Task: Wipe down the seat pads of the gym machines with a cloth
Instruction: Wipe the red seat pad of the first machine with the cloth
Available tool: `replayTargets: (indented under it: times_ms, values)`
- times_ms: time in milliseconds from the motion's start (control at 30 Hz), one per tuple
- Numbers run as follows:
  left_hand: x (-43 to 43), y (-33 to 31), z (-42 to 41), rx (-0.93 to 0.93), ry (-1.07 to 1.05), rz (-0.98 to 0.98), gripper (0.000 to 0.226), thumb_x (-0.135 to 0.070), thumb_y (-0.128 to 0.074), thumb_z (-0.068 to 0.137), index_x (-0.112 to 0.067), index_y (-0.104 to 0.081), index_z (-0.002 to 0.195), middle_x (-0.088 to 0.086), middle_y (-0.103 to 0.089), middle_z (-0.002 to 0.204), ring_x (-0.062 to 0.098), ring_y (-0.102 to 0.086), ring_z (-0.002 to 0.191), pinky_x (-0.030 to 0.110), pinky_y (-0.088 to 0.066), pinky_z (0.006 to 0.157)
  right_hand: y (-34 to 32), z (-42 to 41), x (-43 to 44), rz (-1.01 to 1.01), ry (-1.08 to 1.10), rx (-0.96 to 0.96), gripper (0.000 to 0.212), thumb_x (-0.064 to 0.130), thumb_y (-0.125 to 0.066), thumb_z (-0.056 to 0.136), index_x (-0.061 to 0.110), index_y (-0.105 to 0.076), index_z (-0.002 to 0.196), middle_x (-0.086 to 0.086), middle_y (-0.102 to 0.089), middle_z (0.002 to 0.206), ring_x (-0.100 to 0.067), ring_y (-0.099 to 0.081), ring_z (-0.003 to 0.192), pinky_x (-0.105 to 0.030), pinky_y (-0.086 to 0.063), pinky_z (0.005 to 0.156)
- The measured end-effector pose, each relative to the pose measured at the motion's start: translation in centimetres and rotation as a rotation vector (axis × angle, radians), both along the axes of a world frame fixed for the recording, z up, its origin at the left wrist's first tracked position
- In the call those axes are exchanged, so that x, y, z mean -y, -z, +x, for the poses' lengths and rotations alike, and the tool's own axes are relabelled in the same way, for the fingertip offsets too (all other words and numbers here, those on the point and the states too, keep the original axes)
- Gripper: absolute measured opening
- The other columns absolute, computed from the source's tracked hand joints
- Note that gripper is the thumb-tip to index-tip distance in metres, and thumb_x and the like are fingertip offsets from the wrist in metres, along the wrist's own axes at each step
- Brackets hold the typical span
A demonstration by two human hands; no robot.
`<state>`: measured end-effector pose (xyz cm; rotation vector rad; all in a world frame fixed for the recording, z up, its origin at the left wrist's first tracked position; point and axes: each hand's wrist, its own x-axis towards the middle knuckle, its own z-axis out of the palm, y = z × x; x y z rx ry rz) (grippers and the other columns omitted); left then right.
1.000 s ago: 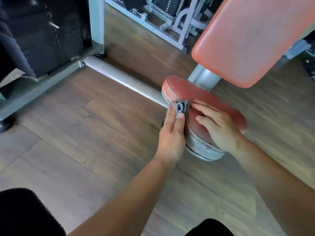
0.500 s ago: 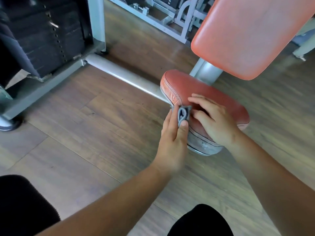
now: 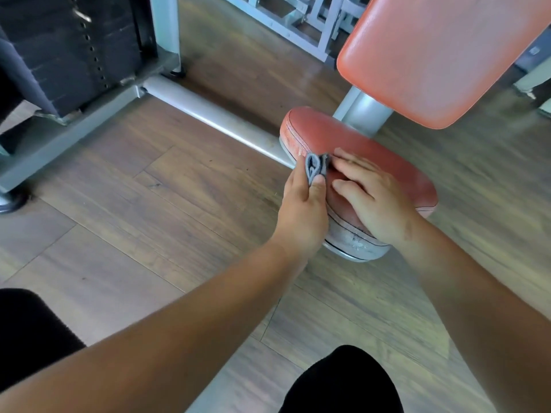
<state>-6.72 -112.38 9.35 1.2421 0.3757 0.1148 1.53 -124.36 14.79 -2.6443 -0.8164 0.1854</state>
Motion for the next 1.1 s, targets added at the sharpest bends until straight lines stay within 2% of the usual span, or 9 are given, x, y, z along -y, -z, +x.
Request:
replayTargets:
  times_ms: [133,233,367,467,533,600,767,933,1100]
  values:
    - [1.7,0.1,-4.5,0.054,0.032,-0.051,0.056,-0.062,-0.040,0.093,-0.067,-0.031,0.147,-0.017,-0.045,0.156,0.019,-0.047,0.145,0.057,-0.043,0.115,-0.1,-0.1,0.0,0.008,0.000,0.006,0.068,0.057,-0.033,0.086,0.035,-0.051,0.149,0.014,-0.038,0.162,-0.005,-0.027,0.152,-0.033,-0.018,0.127]
    - [-0.1,-0.5,-1.0,-0.067,0.038,-0.071,0.044,-0.054,-0.039,0.099,-0.061,-0.042,0.142,-0.011,-0.056,0.145,0.025,-0.057,0.134,0.057,-0.048,0.111,-0.2,-0.1,0.0,0.000,-0.016,0.011,0.065,0.055,-0.036,0.090,0.033,-0.049,0.150,0.012,-0.037,0.162,-0.006,-0.027,0.153,-0.033,-0.018,0.127]
    - [0.5,-0.9,-2.2,-0.039,0.031,-0.073,0.046,-0.053,-0.038,0.098,-0.066,-0.039,0.142,-0.004,-0.055,0.151,0.034,-0.053,0.140,0.063,-0.043,0.114,-0.1,-0.4,0.5,0.074,-0.053,0.016,0.053,0.039,-0.045,0.097,0.027,-0.054,0.147,0.011,-0.043,0.159,-0.003,-0.030,0.151,-0.031,-0.020,0.127]
    - [1.1,-1.2,-4.1,-0.023,0.029,-0.095,0.049,-0.052,-0.039,0.097,-0.064,-0.037,0.145,-0.012,-0.052,0.152,0.021,-0.052,0.141,0.054,-0.044,0.116,0.2,-0.4,0.9,0.152,-0.083,0.036,0.045,0.029,-0.050,0.098,0.022,-0.061,0.141,0.009,-0.051,0.153,-0.002,-0.036,0.148,-0.031,-0.025,0.126]
    - [0.3,-1.4,-1.7,-0.080,0.035,-0.091,0.042,-0.045,-0.038,0.104,-0.060,-0.043,0.143,-0.004,-0.058,0.145,0.029,-0.057,0.134,0.058,-0.048,0.111,0.3,-0.4,0.9,0.163,-0.080,0.039,0.043,0.026,-0.052,0.099,0.021,-0.062,0.141,0.009,-0.052,0.152,-0.001,-0.037,0.147,-0.031,-0.026,0.125]
    - [-0.7,-1.7,0.3,-0.115,0.039,-0.122,0.042,-0.037,-0.036,0.109,-0.057,-0.045,0.145,-0.010,-0.062,0.136,0.022,-0.061,0.127,0.052,-0.051,0.109,0.4,-0.5,0.9,0.169,-0.076,0.038,0.042,0.024,-0.053,0.099,0.022,-0.061,0.141,0.009,-0.052,0.152,-0.001,-0.037,0.147,-0.031,-0.026,0.126]
    - [1.0,-1.8,-4.3,-0.043,0.038,-0.106,0.048,-0.045,-0.040,0.102,-0.054,-0.040,0.150,-0.012,-0.056,0.146,0.020,-0.056,0.136,0.049,-0.047,0.115,0.4,-0.5,0.9,0.179,-0.073,0.042,0.043,0.028,-0.052,0.097,0.023,-0.063,0.139,0.009,-0.054,0.150,-0.001,-0.038,0.146,-0.033,-0.027,0.125]
    - [-0.7,-2.3,0.3,-0.158,0.024,-0.129,0.044,-0.035,-0.035,0.111,-0.051,-0.043,0.151,-0.008,-0.062,0.136,0.018,-0.061,0.126,0.049,-0.050,0.111,0.5,-0.5,0.7,0.198,-0.056,0.030,0.046,0.030,-0.052,0.095,0.023,-0.064,0.139,0.009,-0.054,0.151,-0.001,-0.039,0.146,-0.033,-0.028,0.125]
    - [1.6,-1.4,-4.2,-0.022,0.029,-0.073,0.052,-0.053,-0.039,0.097,-0.061,-0.037,0.148,-0.019,-0.055,0.148,0.014,-0.055,0.137,0.049,-0.044,0.117,0.5,-0.3,0.7,0.212,-0.065,0.041,0.046,0.035,-0.053,0.093,0.024,-0.066,0.135,0.011,-0.057,0.148,0.001,-0.042,0.143,-0.030,-0.030,0.123]
